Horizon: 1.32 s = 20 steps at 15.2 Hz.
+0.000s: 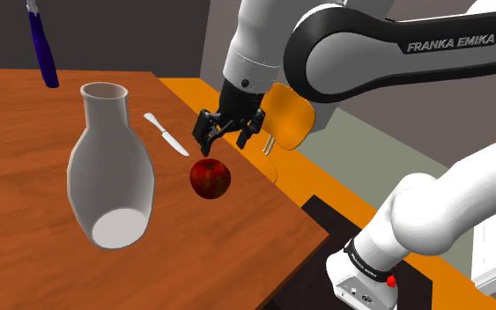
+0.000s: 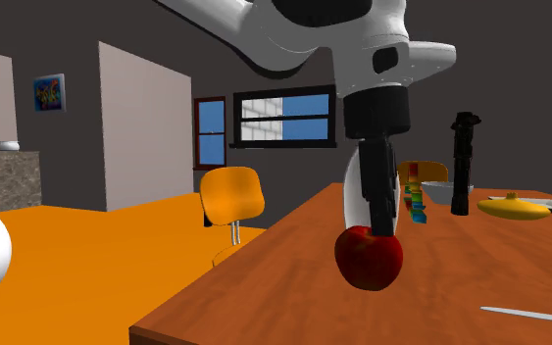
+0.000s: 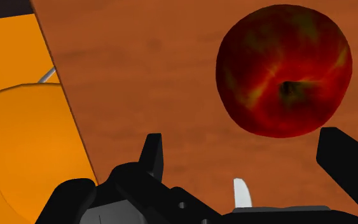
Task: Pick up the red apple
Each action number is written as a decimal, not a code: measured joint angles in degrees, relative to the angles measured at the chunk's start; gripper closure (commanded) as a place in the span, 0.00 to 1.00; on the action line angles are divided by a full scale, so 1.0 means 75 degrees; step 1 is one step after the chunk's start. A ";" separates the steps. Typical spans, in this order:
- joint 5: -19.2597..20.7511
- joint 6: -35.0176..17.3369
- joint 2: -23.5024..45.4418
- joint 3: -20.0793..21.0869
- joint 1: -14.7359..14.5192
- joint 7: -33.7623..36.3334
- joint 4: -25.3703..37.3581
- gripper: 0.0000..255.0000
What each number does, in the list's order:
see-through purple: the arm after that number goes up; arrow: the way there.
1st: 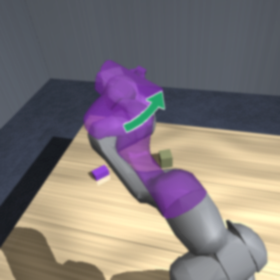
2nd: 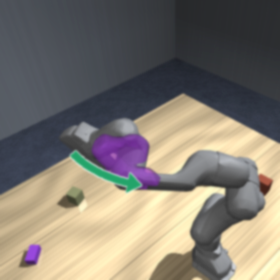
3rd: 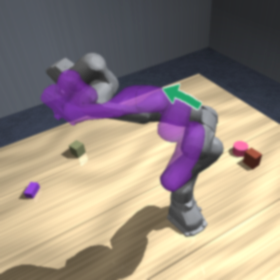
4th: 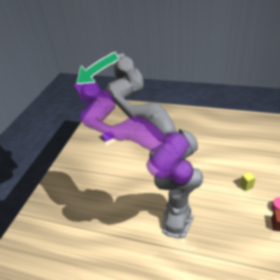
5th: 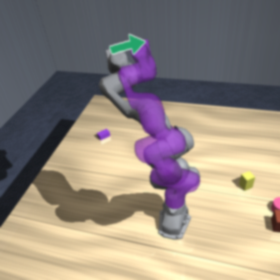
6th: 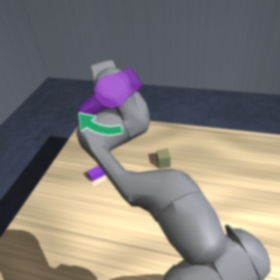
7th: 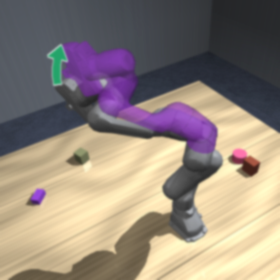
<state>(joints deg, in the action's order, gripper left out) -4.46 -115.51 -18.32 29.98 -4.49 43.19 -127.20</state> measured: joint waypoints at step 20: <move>0.0500 -0.1020 0.0999 0.0548 0.0060 0.0866 -0.0051 1.00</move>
<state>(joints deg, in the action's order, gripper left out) -0.71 -123.16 -10.83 34.09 -4.04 49.69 -127.58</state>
